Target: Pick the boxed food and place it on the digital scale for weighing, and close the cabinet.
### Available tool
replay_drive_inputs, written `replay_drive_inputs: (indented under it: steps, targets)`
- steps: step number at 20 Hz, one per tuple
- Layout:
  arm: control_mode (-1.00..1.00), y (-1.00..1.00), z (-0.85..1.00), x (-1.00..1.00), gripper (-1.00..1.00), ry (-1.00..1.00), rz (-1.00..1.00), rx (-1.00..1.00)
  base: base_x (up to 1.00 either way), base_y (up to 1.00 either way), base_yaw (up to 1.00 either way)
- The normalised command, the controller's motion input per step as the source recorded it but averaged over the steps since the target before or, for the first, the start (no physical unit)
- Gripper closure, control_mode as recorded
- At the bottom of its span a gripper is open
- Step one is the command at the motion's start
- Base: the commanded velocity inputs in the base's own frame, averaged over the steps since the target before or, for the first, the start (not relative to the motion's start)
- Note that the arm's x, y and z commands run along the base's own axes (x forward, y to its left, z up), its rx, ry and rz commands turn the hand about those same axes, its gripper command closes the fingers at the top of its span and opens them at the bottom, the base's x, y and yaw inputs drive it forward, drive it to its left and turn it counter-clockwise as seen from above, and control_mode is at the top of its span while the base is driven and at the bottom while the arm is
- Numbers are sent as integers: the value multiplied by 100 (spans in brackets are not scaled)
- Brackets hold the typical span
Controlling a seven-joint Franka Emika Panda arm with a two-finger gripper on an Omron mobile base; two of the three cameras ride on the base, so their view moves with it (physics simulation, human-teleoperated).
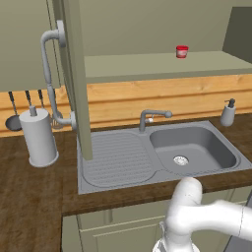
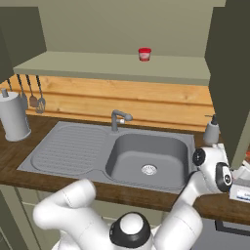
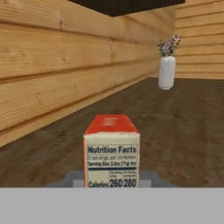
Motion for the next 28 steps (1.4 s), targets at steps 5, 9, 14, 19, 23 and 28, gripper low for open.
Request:
replay_drive_inputs:
  steps: [5, 9, 14, 19, 23, 28]
  targets:
    - [-100, -38, -39, 33, 100, 0, 0, 0, 0, 0, 0]
    - [-100, -51, -37, 30, 100, 0, 0, 0, 0, 0, 0]
    - [-100, -4, -27, -7, 100, -5, 0, -8, 0, 0, 0]
    - [-100, 14, -1, -2, 100, -13, -2, -11, 0, 0, 0]
    - [-100, 13, -31, 35, 100, 0, -4, -6, 0, 0, 0]
    - [-100, 5, -47, 12, 100, 0, -3, -10, 0, 0, 0]
